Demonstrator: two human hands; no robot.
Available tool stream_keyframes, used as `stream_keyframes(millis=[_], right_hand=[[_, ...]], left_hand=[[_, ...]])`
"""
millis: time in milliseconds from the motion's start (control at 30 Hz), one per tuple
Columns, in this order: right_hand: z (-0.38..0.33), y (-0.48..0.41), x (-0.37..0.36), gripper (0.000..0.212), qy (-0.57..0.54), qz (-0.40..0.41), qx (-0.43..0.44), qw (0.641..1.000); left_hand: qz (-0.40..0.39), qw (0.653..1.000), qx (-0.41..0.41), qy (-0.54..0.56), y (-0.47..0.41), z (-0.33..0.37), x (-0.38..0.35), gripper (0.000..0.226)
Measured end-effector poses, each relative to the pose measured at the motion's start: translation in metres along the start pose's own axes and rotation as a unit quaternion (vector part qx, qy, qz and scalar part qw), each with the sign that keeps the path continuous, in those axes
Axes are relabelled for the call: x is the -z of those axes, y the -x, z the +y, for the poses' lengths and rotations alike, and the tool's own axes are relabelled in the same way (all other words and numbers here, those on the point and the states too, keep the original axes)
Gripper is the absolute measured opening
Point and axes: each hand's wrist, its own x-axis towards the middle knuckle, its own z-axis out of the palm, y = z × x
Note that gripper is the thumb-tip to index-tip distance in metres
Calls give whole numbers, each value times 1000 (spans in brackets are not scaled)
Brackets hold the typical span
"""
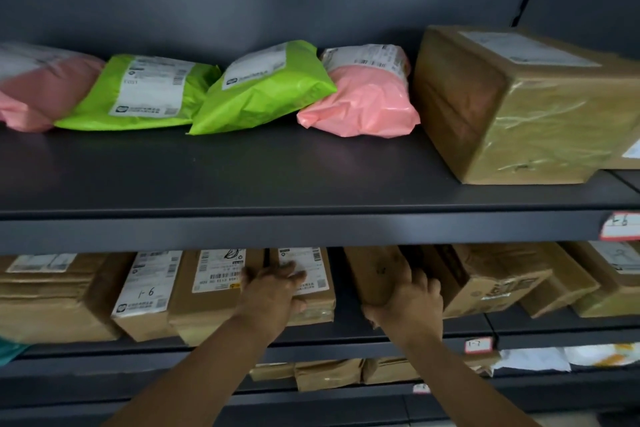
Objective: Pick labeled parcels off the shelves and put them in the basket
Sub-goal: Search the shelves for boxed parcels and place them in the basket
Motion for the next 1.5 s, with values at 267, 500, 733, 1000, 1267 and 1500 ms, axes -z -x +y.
stream_keyframes(millis=[267,500,733,1000,1267,1500], right_hand=[[15,24,-13,115,45,90,259,961],[30,2,-6,112,-125,-35,53,990],[33,14,-22,105,-198,-16,29,980],[18,12,-12,100,-241,34,-26,970],[1,16,-28,105,-247,-69,48,965],[72,20,22,53,-191,289,133,928]], left_hand=[[62,996,-61,-1,17,18,-1,51],[83,993,-86,19,21,33,-10,51],[80,994,-65,46,24,35,-14,52],[87,991,-85,50,25,44,-6,53],[111,983,-144,28,6,64,-4,49],[66,986,-151,-36,-8,88,-13,50]])
